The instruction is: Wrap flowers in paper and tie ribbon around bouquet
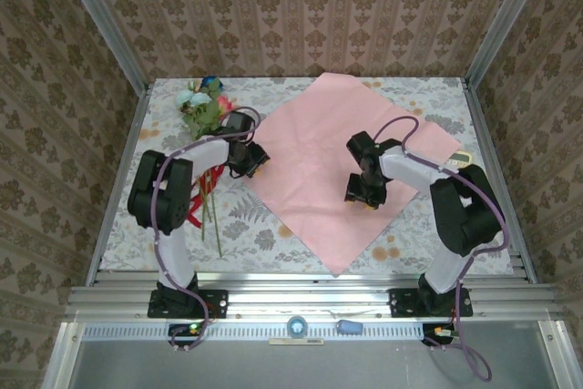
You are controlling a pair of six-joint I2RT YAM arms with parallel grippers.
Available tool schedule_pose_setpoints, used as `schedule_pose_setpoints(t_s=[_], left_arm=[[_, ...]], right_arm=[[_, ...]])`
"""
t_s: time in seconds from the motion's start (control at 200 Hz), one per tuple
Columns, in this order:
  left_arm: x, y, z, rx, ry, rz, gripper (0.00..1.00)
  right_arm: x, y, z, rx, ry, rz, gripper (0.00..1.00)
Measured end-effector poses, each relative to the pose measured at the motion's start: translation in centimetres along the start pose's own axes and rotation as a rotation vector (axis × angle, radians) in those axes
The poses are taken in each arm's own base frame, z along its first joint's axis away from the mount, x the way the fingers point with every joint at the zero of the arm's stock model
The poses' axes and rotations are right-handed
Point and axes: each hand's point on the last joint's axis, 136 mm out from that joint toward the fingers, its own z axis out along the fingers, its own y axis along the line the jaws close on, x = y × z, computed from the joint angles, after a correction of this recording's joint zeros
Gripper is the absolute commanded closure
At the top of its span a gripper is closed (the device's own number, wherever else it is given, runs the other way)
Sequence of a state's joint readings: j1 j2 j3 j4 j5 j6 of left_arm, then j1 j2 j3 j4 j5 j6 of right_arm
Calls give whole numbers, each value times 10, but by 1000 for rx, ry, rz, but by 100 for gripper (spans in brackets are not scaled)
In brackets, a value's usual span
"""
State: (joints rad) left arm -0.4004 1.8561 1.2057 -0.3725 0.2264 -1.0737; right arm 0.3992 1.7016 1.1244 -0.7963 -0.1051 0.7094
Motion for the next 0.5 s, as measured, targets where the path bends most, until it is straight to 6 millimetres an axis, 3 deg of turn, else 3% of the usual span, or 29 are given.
schedule_pose_setpoints(t_s=[0.155,0.235,0.345,0.5], left_arm=[[25,-36,-61,130,-49,62,56],[46,-52,-78,200,-37,94,58],[78,-49,-64,209,30,105,61],[111,-12,-19,98,125,70,64]], right_arm=[[-19,-2,-33,-39,-99,-2,52],[-28,-13,-38,-38,-115,17,52],[-33,-39,-31,-7,-103,54,52],[-33,-58,-12,41,-49,67,53]])
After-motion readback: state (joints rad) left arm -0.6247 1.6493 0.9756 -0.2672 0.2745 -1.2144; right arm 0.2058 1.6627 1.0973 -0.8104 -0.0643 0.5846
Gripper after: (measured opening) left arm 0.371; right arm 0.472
